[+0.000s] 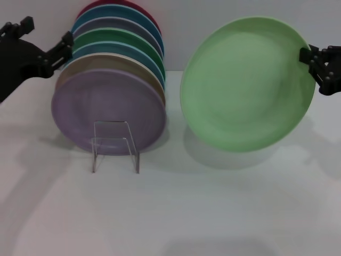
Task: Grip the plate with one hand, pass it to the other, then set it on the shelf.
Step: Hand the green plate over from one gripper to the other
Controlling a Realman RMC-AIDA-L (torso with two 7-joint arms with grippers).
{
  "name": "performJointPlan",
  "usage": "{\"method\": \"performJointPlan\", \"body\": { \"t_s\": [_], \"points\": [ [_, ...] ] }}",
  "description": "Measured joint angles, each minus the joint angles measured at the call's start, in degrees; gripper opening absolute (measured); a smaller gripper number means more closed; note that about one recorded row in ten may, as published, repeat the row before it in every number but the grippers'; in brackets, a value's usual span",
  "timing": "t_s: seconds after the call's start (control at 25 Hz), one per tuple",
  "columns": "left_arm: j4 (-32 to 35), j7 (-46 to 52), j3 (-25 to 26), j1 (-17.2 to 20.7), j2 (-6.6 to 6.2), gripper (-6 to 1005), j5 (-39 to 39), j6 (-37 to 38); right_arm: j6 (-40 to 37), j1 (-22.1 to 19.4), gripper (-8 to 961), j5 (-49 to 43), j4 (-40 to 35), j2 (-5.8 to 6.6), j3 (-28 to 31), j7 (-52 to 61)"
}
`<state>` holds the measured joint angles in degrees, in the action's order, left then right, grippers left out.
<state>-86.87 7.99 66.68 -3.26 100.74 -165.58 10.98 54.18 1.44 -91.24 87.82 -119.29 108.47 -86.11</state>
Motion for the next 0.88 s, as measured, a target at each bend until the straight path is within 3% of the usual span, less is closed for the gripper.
{"method": "performJointPlan", "body": {
  "t_s": [0.04,0.08,0.12,0.2,0.48,0.6,0.68,0.72,0.88],
  "points": [
    [-0.9,-2.1,0.5,-0.2,0.90,802,0.0,-2.3,0.0,0.0,20,0.0,0.0,0.03,0.0,-0.1],
    [-2.9,-6.7,2.0,-0.3,3.47,802,0.0,-6.7,0.1,-0.2,20,0.0,-0.1,0.02,0.0,-0.3],
    [-2.9,-6.7,2.0,-0.3,3.47,802,0.0,-6.7,0.1,-0.2,20,0.0,-0.1,0.02,0.0,-0.3],
    [-6.3,-10.7,4.3,-0.7,6.00,802,0.1,-13.4,0.1,-0.5,20,0.1,-0.1,-0.07,0.0,-1.6],
    [-18.1,-12.9,4.7,-1.8,6.33,802,0.7,-25.7,0.1,-0.9,21,2.6,-1.5,-0.21,0.7,-8.2],
    [-20.0,-13.8,4.8,-1.9,6.54,802,0.9,-27.5,0.1,-1.2,21,5.1,-2.5,-0.23,0.7,-12.0],
    [-27.1,-19.4,4.9,-2.0,9.31,802,1.3,-33.3,1.1,-1.4,21,9.5,-5.0,-0.12,1.0,-17.6],
    [-27.1,-19.4,4.9,-2.0,9.31,802,1.3,-33.3,1.1,-1.4,21,9.5,-5.0,-0.12,1.0,-17.6],
    [-28.0,-23.8,5.7,-2.9,11.95,802,3.8,-36.1,5.6,-0.8,21,16.8,-12.9,-0.04,2.1,-29.5]
  ]
}}
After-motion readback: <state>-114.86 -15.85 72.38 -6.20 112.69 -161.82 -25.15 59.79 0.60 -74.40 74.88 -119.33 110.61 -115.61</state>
